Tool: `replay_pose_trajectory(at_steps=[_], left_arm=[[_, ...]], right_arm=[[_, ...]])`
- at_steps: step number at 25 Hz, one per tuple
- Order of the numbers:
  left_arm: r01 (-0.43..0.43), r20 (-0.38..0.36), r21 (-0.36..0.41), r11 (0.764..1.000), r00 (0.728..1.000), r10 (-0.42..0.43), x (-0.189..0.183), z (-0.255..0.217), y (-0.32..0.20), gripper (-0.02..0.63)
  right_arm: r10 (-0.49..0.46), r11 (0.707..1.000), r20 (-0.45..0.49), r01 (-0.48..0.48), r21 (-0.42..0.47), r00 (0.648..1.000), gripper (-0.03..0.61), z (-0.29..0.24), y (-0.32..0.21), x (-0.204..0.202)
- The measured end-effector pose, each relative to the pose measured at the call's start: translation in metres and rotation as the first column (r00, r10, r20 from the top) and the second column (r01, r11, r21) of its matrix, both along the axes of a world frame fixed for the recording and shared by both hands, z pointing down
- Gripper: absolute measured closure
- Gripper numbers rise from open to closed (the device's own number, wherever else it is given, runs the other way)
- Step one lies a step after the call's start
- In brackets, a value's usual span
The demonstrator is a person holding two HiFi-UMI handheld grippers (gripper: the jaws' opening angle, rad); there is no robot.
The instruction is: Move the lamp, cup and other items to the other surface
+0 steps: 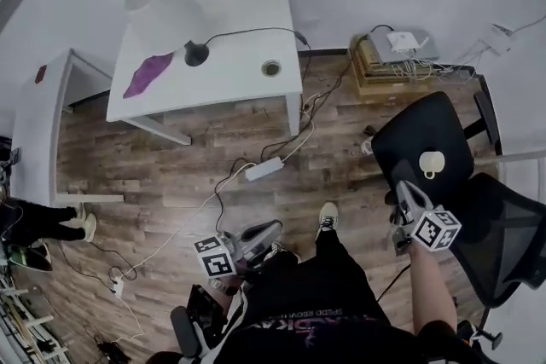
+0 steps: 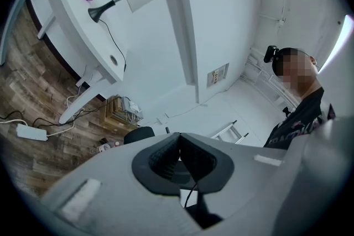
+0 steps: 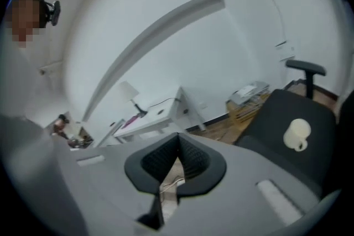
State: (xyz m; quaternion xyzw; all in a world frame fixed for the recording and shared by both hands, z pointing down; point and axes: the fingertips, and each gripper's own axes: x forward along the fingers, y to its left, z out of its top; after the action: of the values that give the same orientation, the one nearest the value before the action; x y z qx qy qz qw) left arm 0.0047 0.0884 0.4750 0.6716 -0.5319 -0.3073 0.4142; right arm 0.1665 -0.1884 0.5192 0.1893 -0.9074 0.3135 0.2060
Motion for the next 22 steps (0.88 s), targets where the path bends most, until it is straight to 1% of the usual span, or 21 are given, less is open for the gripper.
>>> replay_pose_trajectory(at_steps=[1, 2, 3, 4, 5, 7, 8, 9, 13, 15, 17, 18, 19, 20, 22], left_arm=[[0.015, 0.001, 0.009, 1.0, 1.0, -0.015, -0.005, -0.002, 0.008, 0.614], [0.03, 0.003, 0.016, 0.999, 1.0, -0.03, -0.01, -0.005, 0.017, 0.614], [0.046, 0.006, 0.023, 0.999, 0.999, -0.046, -0.015, -0.008, 0.025, 0.614], [0.066, 0.009, 0.03, 0.997, 0.998, -0.066, -0.021, -0.011, 0.034, 0.614], [0.087, 0.012, 0.036, 0.996, 0.996, -0.088, -0.026, -0.014, 0.043, 0.614], [0.127, 0.016, 0.046, 0.991, 0.992, -0.128, -0.036, -0.017, 0.06, 0.614], [0.143, 0.019, 0.049, 0.988, 0.989, -0.144, -0.04, -0.019, 0.067, 0.614], [0.156, 0.023, 0.052, 0.986, 0.987, -0.157, -0.042, -0.019, 0.075, 0.614], [0.206, 0.033, 0.061, 0.977, 0.978, -0.208, -0.053, -0.022, 0.1, 0.614], [0.227, 0.037, 0.067, 0.971, 0.972, -0.23, -0.057, -0.023, 0.113, 0.614], [0.247, 0.042, 0.073, 0.966, 0.967, -0.25, -0.059, -0.025, 0.126, 0.615], [0.257, 0.047, 0.076, 0.964, 0.964, -0.26, -0.061, -0.026, 0.132, 0.614], [0.266, 0.052, 0.077, 0.961, 0.961, -0.27, -0.062, -0.026, 0.139, 0.615], [0.274, 0.057, 0.078, 0.959, 0.959, -0.279, -0.063, -0.026, 0.145, 0.615], [0.29, 0.065, 0.08, 0.954, 0.953, -0.295, -0.065, -0.024, 0.158, 0.615]], right_arm=[[-0.087, 0.996, 0.036, 0.088, -0.026, 0.996, 0.574, -0.005, 0.035, -0.028], [-0.169, 0.984, 0.072, 0.173, -0.05, 0.983, 0.574, -0.012, 0.071, -0.054], [-0.244, 0.965, 0.107, 0.253, -0.073, 0.964, 0.574, -0.019, 0.107, -0.078], [-0.317, 0.939, 0.14, 0.331, -0.093, 0.938, 0.574, -0.027, 0.142, -0.099], [-0.387, 0.907, 0.167, 0.407, -0.106, 0.907, 0.574, -0.034, 0.174, -0.116], [-0.51, 0.837, 0.206, 0.537, -0.106, 0.835, 0.574, -0.047, 0.229, -0.14], [-0.556, 0.805, 0.22, 0.585, -0.097, 0.801, 0.574, -0.052, 0.25, -0.149], [-0.59, 0.779, 0.235, 0.621, -0.087, 0.772, 0.574, -0.057, 0.269, -0.158], [-0.683, 0.693, 0.284, 0.719, -0.038, 0.673, 0.574, -0.073, 0.329, -0.191], [-0.74, 0.641, 0.28, 0.767, 0.019, 0.612, 0.574, -0.082, 0.358, -0.199], [-0.795, 0.585, 0.255, 0.807, 0.081, 0.55, 0.574, -0.086, 0.383, -0.198], [-0.814, 0.562, 0.246, 0.822, 0.097, 0.527, 0.574, -0.085, 0.392, -0.196], [-0.824, 0.547, 0.243, 0.831, 0.103, 0.512, 0.574, -0.083, 0.4, -0.194], [-0.827, 0.541, 0.244, 0.835, 0.102, 0.506, 0.574, -0.081, 0.406, -0.192], [-0.819, 0.55, 0.254, 0.83, 0.094, 0.514, 0.574, -0.078, 0.411, -0.193]])
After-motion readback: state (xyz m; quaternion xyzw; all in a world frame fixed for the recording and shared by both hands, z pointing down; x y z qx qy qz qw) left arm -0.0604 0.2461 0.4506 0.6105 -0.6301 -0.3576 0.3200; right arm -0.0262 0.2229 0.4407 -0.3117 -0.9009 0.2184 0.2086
